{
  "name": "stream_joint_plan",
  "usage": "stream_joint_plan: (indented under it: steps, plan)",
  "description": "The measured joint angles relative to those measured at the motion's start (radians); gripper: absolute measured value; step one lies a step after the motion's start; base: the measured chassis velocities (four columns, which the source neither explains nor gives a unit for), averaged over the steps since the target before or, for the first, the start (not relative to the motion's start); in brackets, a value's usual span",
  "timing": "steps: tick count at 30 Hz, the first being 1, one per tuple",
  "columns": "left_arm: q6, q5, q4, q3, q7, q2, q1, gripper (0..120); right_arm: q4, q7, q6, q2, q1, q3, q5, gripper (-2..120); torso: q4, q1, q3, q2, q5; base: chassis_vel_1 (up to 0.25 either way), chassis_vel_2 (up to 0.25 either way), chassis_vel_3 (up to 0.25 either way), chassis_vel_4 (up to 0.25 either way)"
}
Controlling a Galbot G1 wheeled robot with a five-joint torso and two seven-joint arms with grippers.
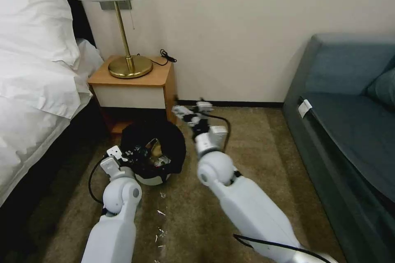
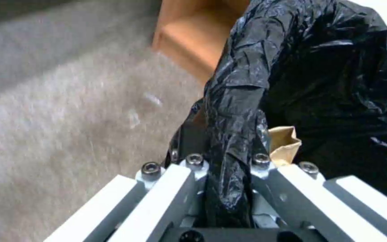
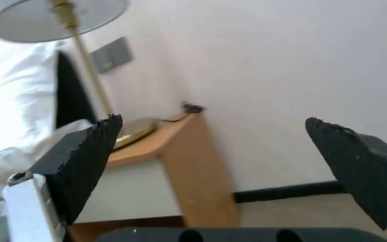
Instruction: Pick up the trash bin, then pick up the garbage on the floor and place it into the trash bin.
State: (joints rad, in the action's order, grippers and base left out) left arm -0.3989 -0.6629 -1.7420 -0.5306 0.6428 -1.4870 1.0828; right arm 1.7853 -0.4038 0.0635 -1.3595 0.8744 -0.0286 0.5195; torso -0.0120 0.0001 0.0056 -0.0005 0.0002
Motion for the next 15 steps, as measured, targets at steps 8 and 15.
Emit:
stream_joint_plan:
  steps: [8, 15]
  plan:
    - [0.050, -0.068, 0.093, -0.014, -0.014, 0.007, -0.031, 3, 0.096, 0.053, 0.053, 0.035, 0.184, 0.233, -0.032, 100, -0.0004, 0.000, 0.000, 0.000, -0.0003, 0.000, 0.000, 0.000, 0.000]
    - [0.046, -0.058, 0.052, -0.037, -0.033, 0.018, -0.007, 25, 0.101, 0.035, 0.038, 0.037, 0.196, 0.295, -0.021, 100, 0.0000, 0.000, 0.000, 0.000, -0.0002, 0.000, 0.000, 0.000, 0.000]
